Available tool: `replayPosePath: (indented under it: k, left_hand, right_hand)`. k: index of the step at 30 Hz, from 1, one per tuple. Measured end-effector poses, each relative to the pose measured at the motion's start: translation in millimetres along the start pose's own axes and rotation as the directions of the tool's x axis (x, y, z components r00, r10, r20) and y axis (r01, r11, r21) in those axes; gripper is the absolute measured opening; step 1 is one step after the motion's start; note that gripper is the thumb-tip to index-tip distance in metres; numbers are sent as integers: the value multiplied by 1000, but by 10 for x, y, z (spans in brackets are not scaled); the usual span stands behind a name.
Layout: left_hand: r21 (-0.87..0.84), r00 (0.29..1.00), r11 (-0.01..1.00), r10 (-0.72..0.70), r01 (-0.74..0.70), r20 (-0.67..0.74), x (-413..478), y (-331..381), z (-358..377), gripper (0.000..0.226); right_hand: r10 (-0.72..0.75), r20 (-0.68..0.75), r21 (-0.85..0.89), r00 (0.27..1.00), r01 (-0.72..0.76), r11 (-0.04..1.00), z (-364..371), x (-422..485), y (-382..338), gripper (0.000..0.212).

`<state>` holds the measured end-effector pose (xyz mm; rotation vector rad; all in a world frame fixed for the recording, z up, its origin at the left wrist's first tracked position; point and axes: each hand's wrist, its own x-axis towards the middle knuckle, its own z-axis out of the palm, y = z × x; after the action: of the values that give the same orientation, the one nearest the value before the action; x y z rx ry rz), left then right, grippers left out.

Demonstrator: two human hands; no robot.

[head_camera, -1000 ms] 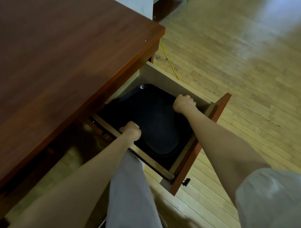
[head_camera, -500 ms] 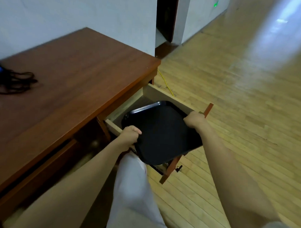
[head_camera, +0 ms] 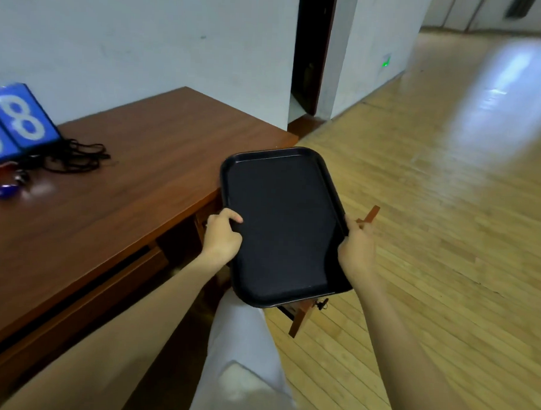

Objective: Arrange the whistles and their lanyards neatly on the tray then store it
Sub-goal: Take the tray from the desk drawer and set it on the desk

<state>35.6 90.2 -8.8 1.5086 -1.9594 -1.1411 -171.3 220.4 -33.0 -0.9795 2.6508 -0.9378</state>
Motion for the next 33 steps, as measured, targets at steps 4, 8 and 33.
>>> replayPosePath:
  k: [4,8,33]
  left_hand:
    - [80,996,996,-19,26,-86,-95,-269,-388,54]
    - [193,969,981,39,9,-244,-164,-565,-801,60]
    - [-50,473,807,-394,589,-788,-961,-2152,-2441,41]
  right_hand:
    - [-234,73,-3,970,235,972,281,-64,-211,56]
    - [-499,208,-15,841,513,858,553,-97,-611,38]
    - [-779,585,195,227,893,406,2415,-633,-3519,44]
